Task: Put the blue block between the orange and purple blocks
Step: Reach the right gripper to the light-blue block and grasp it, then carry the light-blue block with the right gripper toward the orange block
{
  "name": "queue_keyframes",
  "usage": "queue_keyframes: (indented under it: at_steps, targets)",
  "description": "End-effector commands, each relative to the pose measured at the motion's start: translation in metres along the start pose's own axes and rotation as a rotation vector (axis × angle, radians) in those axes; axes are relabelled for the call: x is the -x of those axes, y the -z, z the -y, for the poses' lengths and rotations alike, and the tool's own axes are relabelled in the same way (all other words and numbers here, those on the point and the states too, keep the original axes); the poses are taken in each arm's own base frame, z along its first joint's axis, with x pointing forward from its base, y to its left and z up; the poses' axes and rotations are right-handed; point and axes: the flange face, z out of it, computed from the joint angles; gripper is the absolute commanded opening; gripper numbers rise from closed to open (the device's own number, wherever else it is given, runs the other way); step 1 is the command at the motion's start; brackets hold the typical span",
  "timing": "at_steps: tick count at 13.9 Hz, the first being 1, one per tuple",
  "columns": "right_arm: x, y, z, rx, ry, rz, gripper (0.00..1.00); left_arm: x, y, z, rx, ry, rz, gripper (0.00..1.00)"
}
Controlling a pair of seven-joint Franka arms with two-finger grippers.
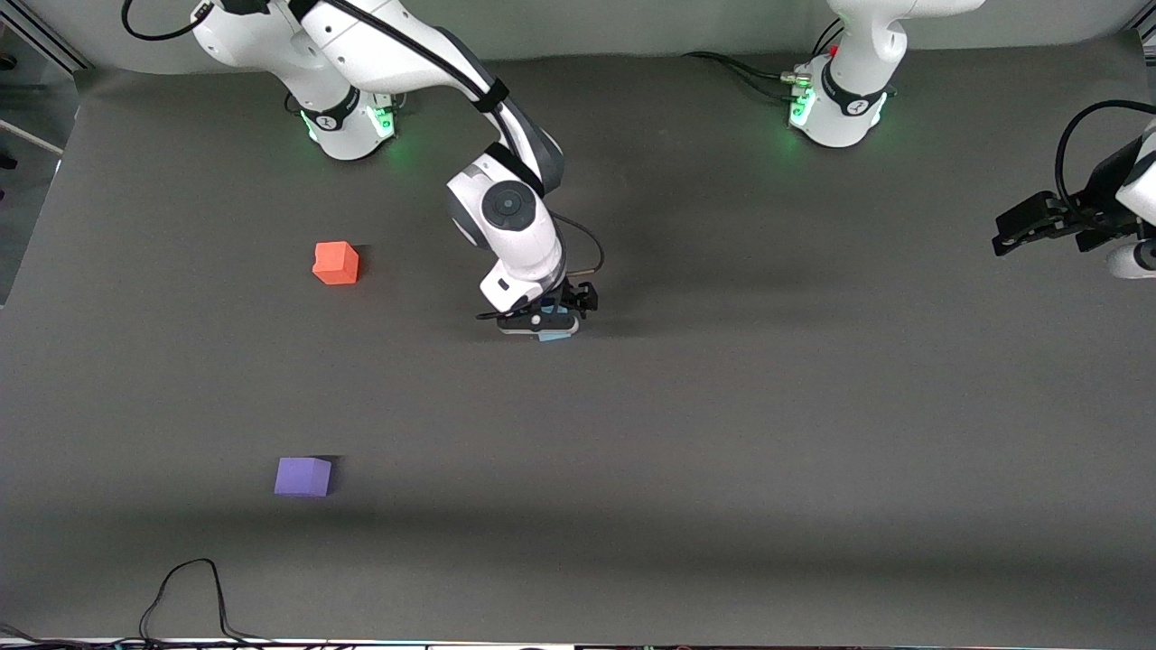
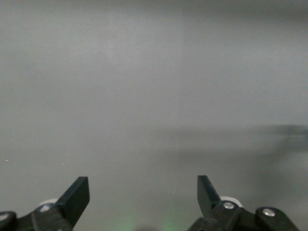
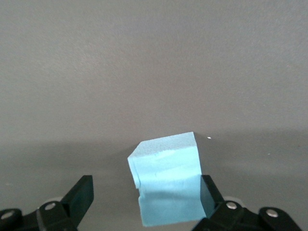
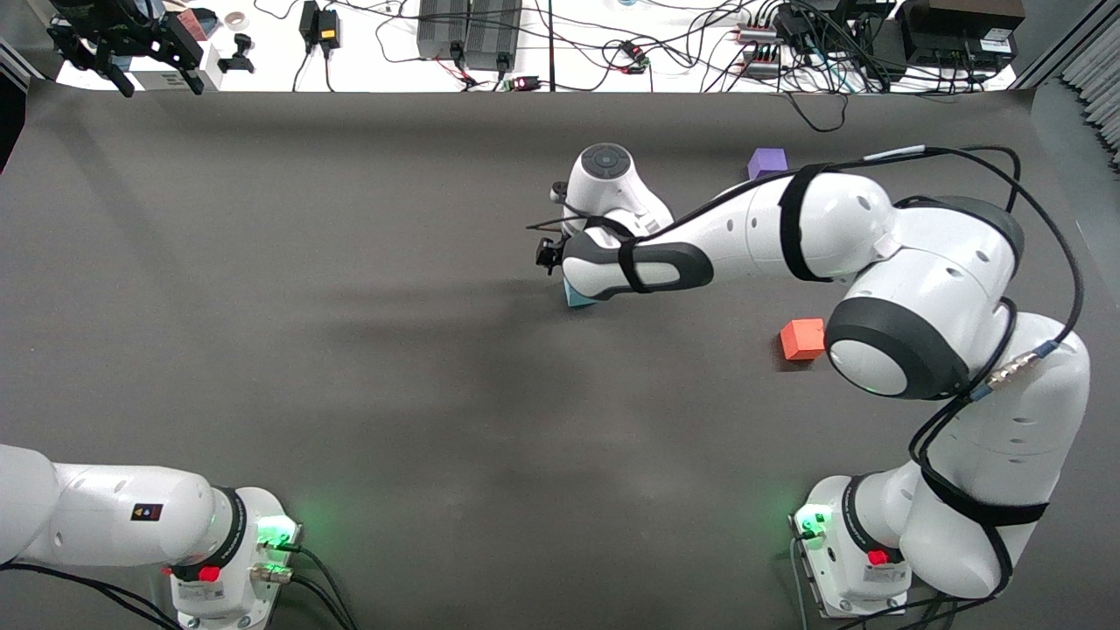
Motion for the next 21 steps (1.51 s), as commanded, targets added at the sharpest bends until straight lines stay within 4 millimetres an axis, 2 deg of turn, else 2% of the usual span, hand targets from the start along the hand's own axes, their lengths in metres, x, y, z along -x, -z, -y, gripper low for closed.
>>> queue_keyframes:
  at_steps: [1, 3, 5, 8, 10, 11, 12, 14, 15, 17, 19, 21]
  targets:
    - [0.009, -0.017, -0.014, -0.001, 0.012, -0.046, 0.99, 0.005, 0.003, -0.005, -0.018, -0.033, 0.005, 1.0]
    - [0.014, -0.027, -0.017, 0.002, 0.018, -0.045, 0.99, 0.005, 0.003, -0.003, -0.019, -0.029, 0.005, 1.0]
    - [0.027, -0.036, -0.01, 0.015, 0.035, -0.04, 0.99, 0.005, 0.003, -0.005, -0.019, -0.034, 0.005, 1.0]
    - [0.026, -0.036, -0.01, 0.015, 0.025, -0.045, 0.94, 0.005, 0.002, -0.005, -0.019, -0.032, 0.008, 1.0]
    - [0.026, -0.035, -0.01, 0.014, 0.015, -0.046, 0.79, 0.006, 0.003, -0.005, -0.019, -0.044, 0.008, 1.0]
    - [0.026, -0.035, -0.009, 0.014, 0.01, -0.046, 0.62, 0.007, 0.003, -0.005, -0.019, -0.073, 0.013, 1.0]
    - [0.024, -0.034, -0.01, 0.014, 0.015, -0.049, 0.51, 0.007, 0.001, -0.005, -0.019, -0.079, 0.022, 1.0]
    - [0.019, -0.027, -0.011, 0.019, 0.03, -0.055, 0.44, 0.007, 0.002, -0.005, -0.019, -0.095, 0.019, 1.0]
    - [0.011, -0.023, -0.017, 0.049, 0.044, -0.052, 0.43, 0.006, 0.001, -0.006, -0.019, -0.127, 0.021, 1.0]
    - [-0.014, 0.006, -0.015, 0.148, 0.09, -0.035, 0.44, 0.007, -0.002, -0.005, -0.019, -0.125, 0.028, 1.0]
    - [-0.046, 0.054, -0.011, 0.184, 0.117, -0.009, 0.44, 0.006, 0.0, -0.004, -0.018, -0.122, 0.022, 1.0]
    - [-0.075, 0.114, 0.002, 0.166, 0.095, 0.001, 0.44, 0.006, 0.001, -0.001, -0.018, -0.122, 0.024, 1.0]
